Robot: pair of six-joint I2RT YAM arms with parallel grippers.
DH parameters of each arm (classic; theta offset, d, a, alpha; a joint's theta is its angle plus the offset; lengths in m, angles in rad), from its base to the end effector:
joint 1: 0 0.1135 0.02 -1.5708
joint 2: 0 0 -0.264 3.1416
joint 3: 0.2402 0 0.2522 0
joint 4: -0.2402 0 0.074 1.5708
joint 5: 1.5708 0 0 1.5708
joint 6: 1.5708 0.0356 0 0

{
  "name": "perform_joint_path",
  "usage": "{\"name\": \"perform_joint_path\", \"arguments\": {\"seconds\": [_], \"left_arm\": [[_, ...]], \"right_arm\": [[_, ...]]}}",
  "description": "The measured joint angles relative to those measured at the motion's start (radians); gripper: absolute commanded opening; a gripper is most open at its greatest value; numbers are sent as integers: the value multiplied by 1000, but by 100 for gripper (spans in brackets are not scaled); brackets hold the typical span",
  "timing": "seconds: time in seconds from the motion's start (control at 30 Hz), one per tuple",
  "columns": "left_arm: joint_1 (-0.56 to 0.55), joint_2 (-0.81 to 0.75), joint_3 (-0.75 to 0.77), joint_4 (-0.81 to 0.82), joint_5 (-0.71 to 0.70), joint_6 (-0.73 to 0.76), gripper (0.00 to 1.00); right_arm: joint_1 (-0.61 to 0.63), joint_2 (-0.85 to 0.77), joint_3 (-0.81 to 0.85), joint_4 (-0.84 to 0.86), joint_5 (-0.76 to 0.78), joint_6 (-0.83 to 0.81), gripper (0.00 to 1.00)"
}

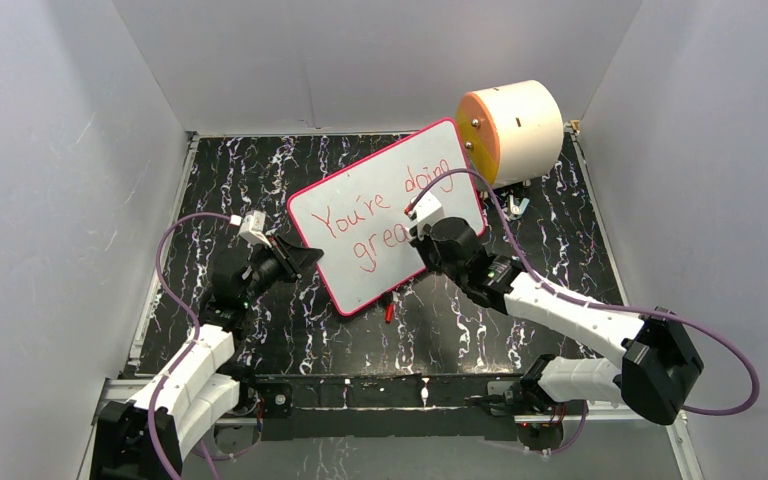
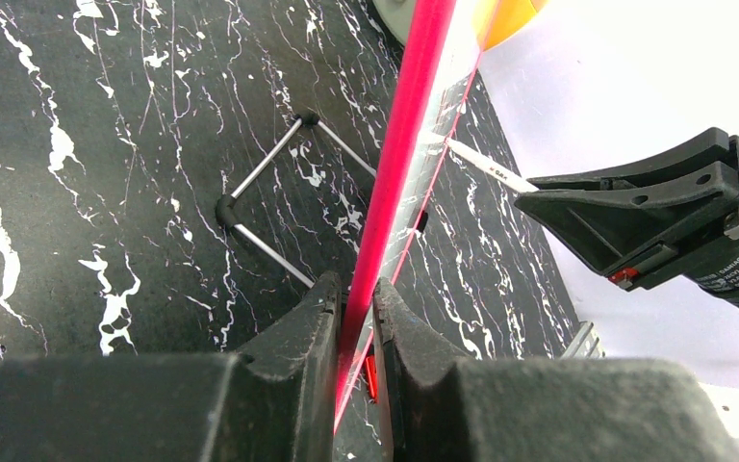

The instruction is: Write a sentence on the whiteboard

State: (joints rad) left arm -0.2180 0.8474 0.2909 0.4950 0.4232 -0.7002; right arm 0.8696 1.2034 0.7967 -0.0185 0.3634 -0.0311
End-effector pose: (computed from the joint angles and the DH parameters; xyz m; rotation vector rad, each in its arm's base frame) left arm 0.1835 -0.0556 0.2264 -0.0724 1.7313 -1.0348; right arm 0.1849 0.1994 0.2738 -0.6432 1.8633 0.1854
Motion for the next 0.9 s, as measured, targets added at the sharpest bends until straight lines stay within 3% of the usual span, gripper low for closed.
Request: {"name": "perform_joint_path", "arguments": {"seconds": [0.9], "left_arm": [[0,1,0,-1,0,0,0]], "right_arm": [[-43,-5,3,0,27,-3,0]]}}
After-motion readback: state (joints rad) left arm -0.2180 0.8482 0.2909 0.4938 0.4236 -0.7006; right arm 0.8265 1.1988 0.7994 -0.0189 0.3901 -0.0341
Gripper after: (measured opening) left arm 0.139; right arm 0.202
